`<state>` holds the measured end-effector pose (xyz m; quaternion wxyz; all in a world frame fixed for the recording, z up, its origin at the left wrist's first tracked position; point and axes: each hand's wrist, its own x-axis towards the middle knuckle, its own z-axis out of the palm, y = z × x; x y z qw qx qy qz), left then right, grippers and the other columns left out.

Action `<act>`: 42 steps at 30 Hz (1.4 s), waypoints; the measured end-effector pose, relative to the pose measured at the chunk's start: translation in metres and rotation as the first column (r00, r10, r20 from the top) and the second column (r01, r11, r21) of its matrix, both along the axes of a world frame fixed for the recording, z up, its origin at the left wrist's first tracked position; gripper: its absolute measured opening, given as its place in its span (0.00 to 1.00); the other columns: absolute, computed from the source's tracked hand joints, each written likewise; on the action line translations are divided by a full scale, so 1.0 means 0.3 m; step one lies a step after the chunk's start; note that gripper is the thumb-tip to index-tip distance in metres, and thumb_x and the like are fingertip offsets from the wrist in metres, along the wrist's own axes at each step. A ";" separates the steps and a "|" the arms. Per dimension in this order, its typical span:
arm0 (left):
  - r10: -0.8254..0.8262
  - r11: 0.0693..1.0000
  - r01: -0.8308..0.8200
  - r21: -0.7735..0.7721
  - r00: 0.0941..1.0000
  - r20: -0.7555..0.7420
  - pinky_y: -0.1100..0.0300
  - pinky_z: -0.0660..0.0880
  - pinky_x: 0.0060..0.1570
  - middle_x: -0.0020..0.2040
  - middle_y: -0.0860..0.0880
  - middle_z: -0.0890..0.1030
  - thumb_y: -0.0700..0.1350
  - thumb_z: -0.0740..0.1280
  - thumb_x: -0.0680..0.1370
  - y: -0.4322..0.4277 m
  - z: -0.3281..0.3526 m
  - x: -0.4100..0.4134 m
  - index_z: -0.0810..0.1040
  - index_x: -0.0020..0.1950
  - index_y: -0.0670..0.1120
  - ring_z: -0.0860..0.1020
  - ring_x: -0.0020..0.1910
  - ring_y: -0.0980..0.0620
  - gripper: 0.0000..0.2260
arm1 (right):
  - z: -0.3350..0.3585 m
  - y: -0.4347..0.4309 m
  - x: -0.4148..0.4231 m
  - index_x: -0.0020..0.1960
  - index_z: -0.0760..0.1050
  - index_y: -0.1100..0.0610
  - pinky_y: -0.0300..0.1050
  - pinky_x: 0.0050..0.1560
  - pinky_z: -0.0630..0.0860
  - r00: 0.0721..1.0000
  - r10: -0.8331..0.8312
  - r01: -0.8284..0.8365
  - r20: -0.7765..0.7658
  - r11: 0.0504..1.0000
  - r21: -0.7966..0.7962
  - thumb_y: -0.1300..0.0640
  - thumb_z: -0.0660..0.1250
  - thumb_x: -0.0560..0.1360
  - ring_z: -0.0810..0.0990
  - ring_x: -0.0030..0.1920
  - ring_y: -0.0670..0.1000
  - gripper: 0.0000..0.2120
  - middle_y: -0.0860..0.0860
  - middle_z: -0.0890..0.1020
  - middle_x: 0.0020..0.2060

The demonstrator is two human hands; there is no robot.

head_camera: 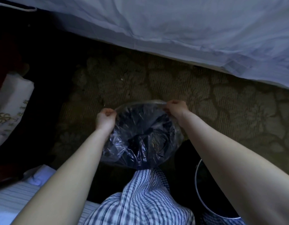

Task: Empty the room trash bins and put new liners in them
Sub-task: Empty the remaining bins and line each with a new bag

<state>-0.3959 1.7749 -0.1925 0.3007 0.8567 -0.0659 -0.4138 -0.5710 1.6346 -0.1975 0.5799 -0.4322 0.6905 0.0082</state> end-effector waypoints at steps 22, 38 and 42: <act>-0.053 0.991 0.068 -0.117 0.990 0.132 0.63 0.63 0.55 0.54 0.47 0.76 0.49 0.51 0.83 0.094 -0.113 -0.082 0.75 0.62 0.40 0.72 0.56 0.52 0.19 | -0.248 0.335 0.038 0.77 0.41 0.43 0.48 0.75 0.50 0.280 0.959 -0.959 -0.032 0.281 0.042 0.37 0.51 0.79 0.50 0.77 0.57 0.32 0.52 0.47 0.78; -0.121 0.984 0.148 -0.098 0.963 0.239 0.62 0.64 0.52 0.47 0.49 0.75 0.48 0.51 0.83 0.091 -0.118 -0.095 0.77 0.55 0.41 0.72 0.50 0.52 0.17 | -0.266 0.321 0.015 0.61 0.75 0.60 0.47 0.57 0.72 0.189 0.976 -0.953 -0.104 0.208 0.220 0.54 0.59 0.79 0.76 0.60 0.60 0.16 0.60 0.77 0.61; -0.126 0.985 0.149 -0.087 0.965 0.231 0.61 0.64 0.51 0.45 0.50 0.75 0.50 0.51 0.83 0.092 -0.113 -0.098 0.75 0.51 0.45 0.72 0.47 0.53 0.16 | -0.223 0.300 0.024 0.45 0.77 0.59 0.42 0.44 0.76 0.736 0.657 -0.665 0.166 0.747 -0.007 0.64 0.58 0.78 0.79 0.39 0.53 0.10 0.56 0.80 0.38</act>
